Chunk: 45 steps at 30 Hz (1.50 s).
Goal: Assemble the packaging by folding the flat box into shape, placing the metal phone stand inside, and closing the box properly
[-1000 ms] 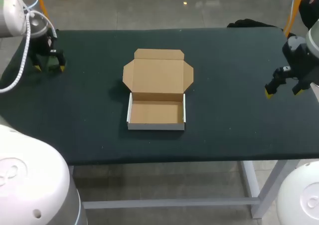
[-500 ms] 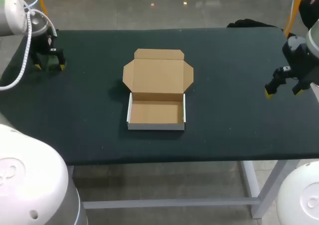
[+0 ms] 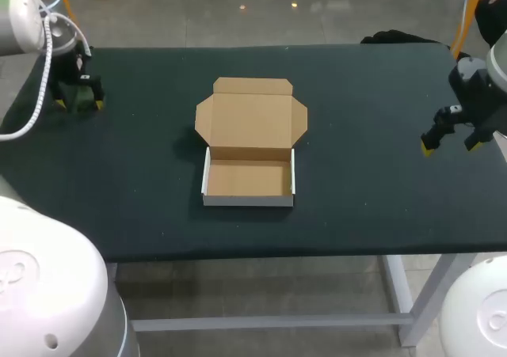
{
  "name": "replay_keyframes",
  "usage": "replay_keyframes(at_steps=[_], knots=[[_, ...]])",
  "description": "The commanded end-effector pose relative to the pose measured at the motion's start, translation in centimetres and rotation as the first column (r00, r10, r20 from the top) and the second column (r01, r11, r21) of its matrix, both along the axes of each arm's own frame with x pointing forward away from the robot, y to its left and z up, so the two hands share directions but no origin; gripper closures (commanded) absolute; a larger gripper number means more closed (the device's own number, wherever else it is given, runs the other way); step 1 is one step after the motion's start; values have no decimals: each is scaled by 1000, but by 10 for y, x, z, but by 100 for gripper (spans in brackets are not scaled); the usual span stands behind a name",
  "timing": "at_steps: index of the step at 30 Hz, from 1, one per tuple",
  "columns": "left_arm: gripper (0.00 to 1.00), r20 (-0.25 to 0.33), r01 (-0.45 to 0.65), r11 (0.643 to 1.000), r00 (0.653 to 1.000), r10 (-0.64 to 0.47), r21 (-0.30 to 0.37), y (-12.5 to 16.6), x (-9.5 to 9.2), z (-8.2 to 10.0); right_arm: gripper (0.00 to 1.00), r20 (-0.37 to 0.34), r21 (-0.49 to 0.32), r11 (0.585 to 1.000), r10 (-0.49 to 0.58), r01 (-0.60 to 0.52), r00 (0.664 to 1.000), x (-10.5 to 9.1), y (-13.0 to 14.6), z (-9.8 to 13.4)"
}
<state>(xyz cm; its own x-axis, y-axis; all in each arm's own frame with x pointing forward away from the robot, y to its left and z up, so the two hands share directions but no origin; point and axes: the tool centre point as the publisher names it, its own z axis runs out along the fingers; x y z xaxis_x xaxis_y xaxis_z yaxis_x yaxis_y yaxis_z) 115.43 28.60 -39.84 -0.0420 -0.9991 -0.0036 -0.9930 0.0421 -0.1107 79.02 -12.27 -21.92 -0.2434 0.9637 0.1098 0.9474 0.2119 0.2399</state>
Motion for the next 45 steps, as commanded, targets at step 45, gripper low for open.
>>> replay_keyframes(at_steps=[45], knots=[[11,-7,9,1000,1000,-8,8,-11,2,4,0,-2,-3,1000,-1,1,1000,-1,0,1]])
